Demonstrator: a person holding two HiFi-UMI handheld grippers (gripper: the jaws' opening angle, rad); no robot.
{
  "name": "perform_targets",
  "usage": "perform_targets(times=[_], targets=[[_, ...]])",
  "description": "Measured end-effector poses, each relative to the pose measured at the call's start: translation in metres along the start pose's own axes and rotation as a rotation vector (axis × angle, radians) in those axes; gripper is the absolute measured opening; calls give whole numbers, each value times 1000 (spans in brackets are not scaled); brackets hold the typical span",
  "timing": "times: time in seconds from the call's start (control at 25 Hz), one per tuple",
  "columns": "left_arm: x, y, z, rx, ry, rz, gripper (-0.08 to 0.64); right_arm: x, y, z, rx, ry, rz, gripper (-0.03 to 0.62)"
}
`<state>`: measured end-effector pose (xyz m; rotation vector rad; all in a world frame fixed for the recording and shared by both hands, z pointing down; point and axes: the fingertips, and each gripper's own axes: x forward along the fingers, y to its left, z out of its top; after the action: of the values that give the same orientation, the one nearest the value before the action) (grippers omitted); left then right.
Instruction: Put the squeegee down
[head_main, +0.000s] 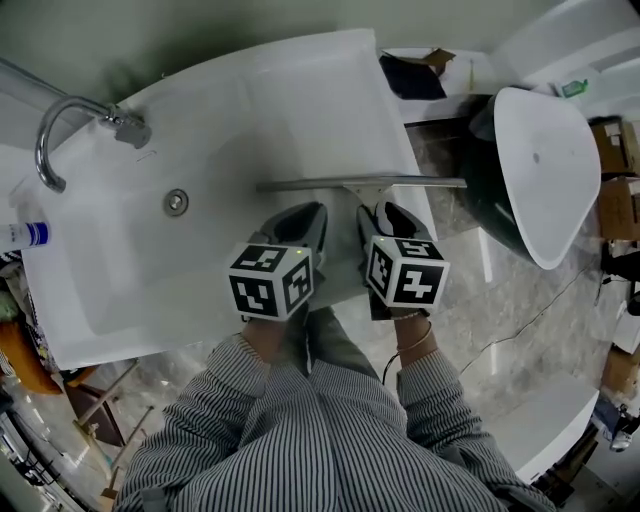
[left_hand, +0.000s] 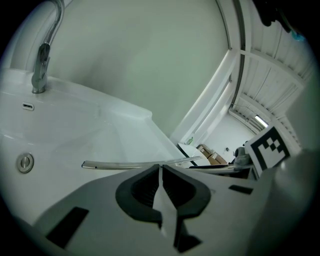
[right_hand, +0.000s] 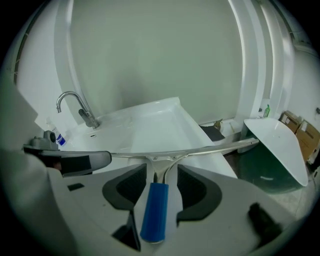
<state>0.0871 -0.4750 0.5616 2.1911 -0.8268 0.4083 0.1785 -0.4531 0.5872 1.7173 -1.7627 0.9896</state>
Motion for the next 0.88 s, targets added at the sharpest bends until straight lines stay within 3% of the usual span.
perform_targets(times=[0.68,0.88], targets=[[-72,-61,72,126,-190,-27,32,-112,56,85,-79,-288,131,193],[-93,-81,85,166,-237,-44,31,-145,72,104,-95,-377,170,155]])
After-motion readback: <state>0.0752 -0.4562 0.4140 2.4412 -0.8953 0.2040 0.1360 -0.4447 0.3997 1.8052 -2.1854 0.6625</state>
